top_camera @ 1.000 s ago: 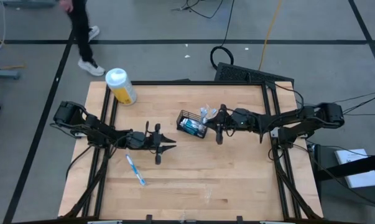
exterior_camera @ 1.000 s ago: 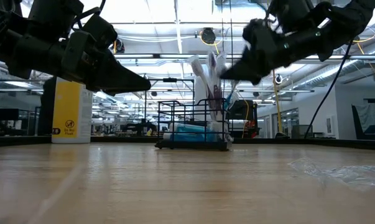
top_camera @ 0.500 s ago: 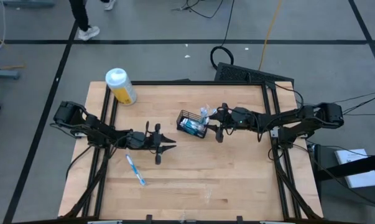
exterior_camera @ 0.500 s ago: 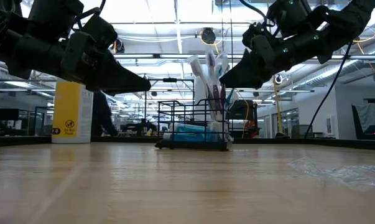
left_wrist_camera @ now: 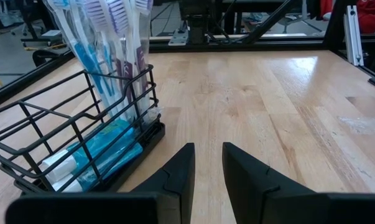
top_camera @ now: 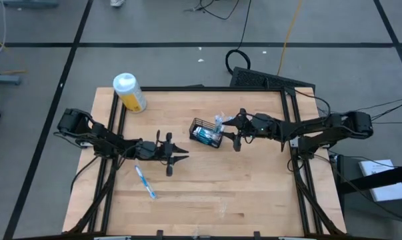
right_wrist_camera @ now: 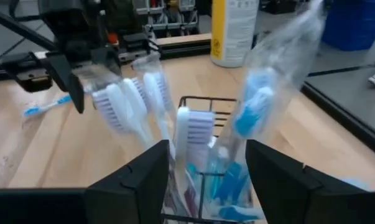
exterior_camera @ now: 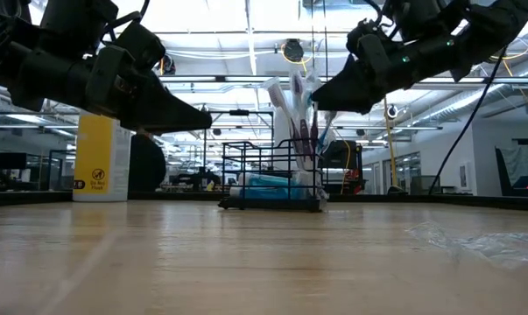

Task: Pick & Place toothbrushing station
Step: Put the purple toothbrush into the wire organizer, then put the blue toothbrush into the wire organizer

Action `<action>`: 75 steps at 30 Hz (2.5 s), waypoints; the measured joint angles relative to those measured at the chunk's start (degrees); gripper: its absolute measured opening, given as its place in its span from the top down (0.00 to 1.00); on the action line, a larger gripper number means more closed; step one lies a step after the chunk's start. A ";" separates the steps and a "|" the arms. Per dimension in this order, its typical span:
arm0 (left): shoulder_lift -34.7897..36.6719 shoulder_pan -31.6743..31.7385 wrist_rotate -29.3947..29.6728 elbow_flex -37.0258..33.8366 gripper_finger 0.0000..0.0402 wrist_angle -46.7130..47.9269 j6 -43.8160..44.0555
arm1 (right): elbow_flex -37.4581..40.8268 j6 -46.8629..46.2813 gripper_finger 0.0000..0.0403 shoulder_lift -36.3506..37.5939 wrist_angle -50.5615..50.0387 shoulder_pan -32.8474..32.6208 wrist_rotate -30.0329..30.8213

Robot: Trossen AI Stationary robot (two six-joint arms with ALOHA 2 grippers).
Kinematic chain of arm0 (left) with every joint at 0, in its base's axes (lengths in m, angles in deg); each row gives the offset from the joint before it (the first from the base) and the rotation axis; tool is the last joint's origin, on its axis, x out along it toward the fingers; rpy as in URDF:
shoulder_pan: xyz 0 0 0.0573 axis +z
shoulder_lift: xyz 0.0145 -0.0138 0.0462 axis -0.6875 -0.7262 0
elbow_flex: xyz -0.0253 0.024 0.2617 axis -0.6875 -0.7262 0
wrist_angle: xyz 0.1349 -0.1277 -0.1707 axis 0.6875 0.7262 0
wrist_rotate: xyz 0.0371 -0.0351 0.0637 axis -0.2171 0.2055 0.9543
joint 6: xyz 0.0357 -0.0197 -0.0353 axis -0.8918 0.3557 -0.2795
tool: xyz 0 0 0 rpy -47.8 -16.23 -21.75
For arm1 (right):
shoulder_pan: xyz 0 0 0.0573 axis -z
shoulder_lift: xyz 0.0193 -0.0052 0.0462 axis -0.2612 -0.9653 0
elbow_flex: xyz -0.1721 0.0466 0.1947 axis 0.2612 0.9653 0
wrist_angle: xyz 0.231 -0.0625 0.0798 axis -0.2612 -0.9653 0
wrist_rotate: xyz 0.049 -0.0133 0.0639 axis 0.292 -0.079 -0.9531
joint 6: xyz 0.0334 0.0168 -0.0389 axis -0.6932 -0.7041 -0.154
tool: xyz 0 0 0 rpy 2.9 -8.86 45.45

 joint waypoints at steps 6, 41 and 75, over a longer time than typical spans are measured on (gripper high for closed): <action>0.00 0.00 0.00 0.00 0.79 0.42 0.00 | -0.01 2.56 0.49 4.88 -6.85 -2.90 6.46; 26.30 -4.32 -0.13 -0.02 0.79 37.17 2.27 | -0.04 -2.70 0.49 13.96 -20.50 -23.29 6.36; 36.50 -31.98 -18.79 4.85 0.79 89.67 45.38 | -0.06 -9.01 0.49 2.90 -8.93 -34.91 5.04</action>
